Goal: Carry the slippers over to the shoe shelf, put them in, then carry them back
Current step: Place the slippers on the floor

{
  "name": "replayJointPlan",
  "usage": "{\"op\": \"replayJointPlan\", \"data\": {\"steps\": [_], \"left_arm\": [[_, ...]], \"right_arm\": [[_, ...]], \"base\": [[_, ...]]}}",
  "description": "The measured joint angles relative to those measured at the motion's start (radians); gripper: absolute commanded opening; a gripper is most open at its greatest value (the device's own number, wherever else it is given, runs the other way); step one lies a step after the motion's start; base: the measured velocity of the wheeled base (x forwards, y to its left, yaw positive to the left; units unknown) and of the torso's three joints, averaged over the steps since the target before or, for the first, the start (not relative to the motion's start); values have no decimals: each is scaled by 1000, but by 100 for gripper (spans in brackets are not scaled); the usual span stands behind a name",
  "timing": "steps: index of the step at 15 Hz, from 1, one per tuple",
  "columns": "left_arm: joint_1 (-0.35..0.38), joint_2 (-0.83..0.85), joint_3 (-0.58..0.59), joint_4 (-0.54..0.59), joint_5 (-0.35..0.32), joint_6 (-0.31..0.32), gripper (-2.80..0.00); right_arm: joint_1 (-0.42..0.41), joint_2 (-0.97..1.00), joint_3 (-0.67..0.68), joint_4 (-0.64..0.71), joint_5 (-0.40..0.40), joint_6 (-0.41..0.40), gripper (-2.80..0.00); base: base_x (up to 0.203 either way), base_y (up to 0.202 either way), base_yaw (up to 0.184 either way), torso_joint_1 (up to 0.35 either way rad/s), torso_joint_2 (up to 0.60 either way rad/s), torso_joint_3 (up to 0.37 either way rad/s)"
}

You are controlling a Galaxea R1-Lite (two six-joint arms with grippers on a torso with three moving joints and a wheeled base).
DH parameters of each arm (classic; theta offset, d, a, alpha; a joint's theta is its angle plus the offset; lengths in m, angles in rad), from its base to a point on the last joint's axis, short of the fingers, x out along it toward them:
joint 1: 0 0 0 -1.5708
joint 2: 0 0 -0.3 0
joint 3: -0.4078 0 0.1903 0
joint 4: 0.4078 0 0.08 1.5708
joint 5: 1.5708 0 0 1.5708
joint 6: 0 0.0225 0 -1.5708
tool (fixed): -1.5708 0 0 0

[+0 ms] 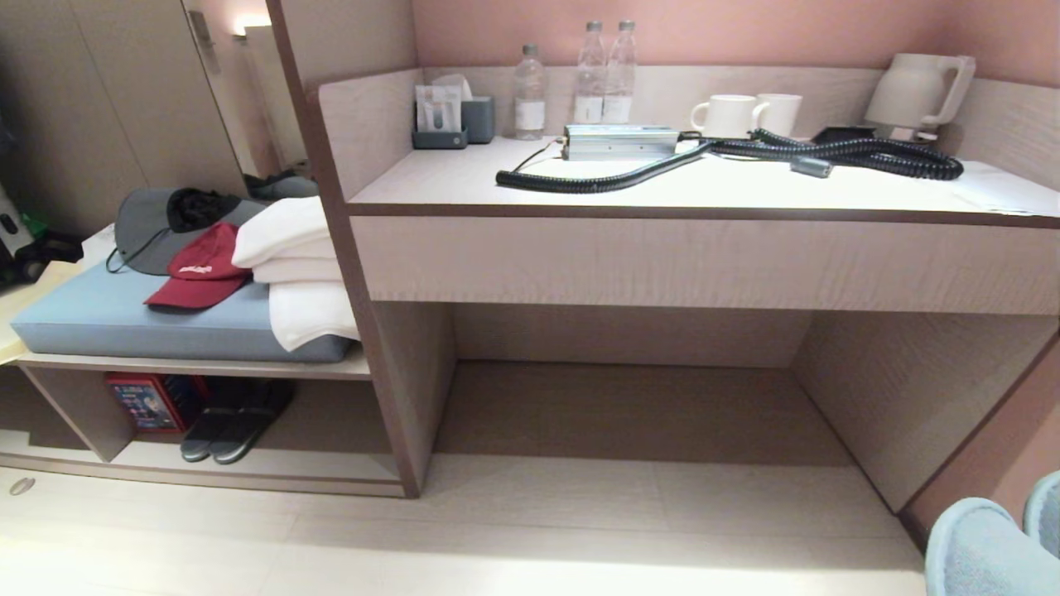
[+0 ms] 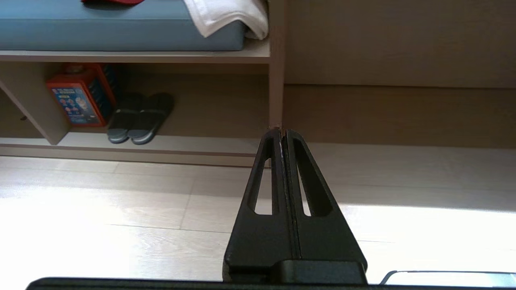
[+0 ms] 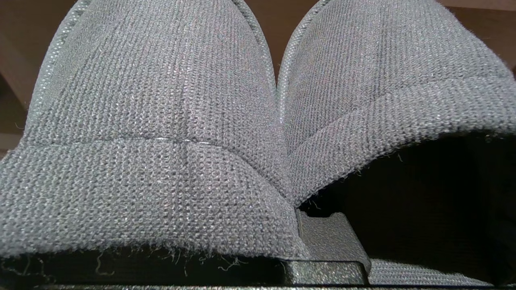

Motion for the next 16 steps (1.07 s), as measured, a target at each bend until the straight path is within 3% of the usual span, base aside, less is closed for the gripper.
{"op": "replayJointPlan", "data": {"steps": [3, 8, 16], "left_arm": [[0, 0, 0, -1, -5, 0, -280], [-1, 0, 0, -2, -6, -2, -280], [0, 0, 0, -5, -7, -7, -280]], "right_arm": [[1, 0, 0, 0, 0, 1, -280], [0, 0, 0, 1, -3, 3, -280], [0, 0, 0, 1, -6, 4, -280]], "base": [[0, -150, 2, 3, 3, -1], [0, 0, 0, 0, 0, -19], [0, 0, 0, 2, 3, -192]]}}
